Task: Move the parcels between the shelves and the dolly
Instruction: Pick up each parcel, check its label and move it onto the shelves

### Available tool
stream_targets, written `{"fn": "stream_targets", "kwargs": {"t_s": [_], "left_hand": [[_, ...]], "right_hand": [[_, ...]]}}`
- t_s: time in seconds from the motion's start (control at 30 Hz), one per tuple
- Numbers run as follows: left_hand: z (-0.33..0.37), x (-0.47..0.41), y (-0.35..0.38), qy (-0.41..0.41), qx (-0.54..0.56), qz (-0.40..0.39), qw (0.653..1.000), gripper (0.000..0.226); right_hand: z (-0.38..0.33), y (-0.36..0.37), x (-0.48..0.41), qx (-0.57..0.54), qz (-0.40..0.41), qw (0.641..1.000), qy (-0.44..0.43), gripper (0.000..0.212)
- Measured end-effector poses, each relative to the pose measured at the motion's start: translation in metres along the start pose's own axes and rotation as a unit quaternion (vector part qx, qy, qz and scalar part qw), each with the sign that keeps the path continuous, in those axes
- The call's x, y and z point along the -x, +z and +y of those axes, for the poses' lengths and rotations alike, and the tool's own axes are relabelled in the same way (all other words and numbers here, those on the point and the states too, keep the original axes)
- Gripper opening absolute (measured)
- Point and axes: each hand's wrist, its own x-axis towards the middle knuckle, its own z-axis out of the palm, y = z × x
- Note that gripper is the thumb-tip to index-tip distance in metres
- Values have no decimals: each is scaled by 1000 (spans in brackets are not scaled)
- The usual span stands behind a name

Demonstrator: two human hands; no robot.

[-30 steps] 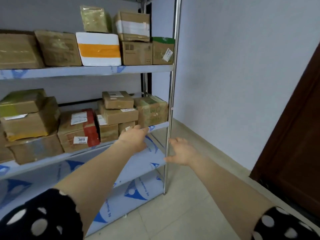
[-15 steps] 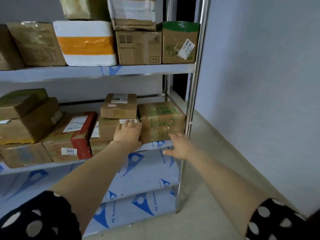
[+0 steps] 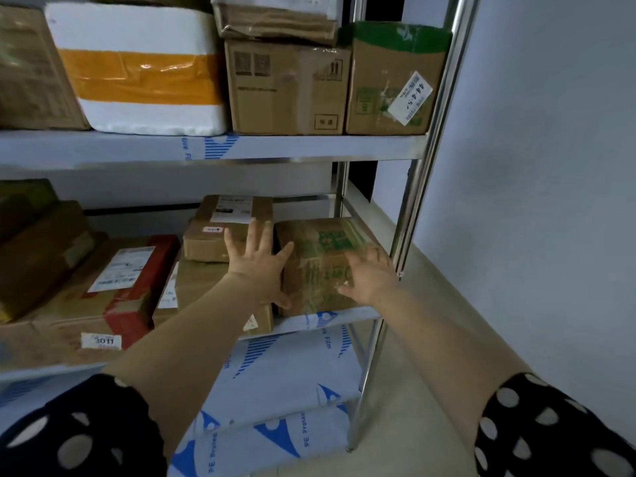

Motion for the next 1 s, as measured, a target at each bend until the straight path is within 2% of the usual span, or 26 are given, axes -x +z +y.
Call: {"fn": "stream_targets", "kwargs": {"t_s": [0.13,0.27,0.4,0.53,0.67,0.83,1.0], "left_hand": [[-8,-14,7,24,-42,-16,999,115],[-15,-19,12,1,-35,-3,999,82],[-23,-22,13,-18,-34,-24,999,91],[-17,-19,9,-23,-29,-18,999,86],[0,-13,6,-7,-24,-7,1000,97],[19,-13,3,12,6,-21,1000,93],[38,-12,3,57,78,-41,994,93]], "right_hand": [[8,6,-18,-15,-16,998,52,86],[14,10,-30,-30,-31,997,70,90],[15,8,-41,-55,-31,995,80,88],[20,1,-41,-110,6,989,96,74],[24,4,-34,-169,21,981,96,73],[26,12,-16,-276,91,949,125,59],[35,20,-6,-378,116,908,139,37]]}}
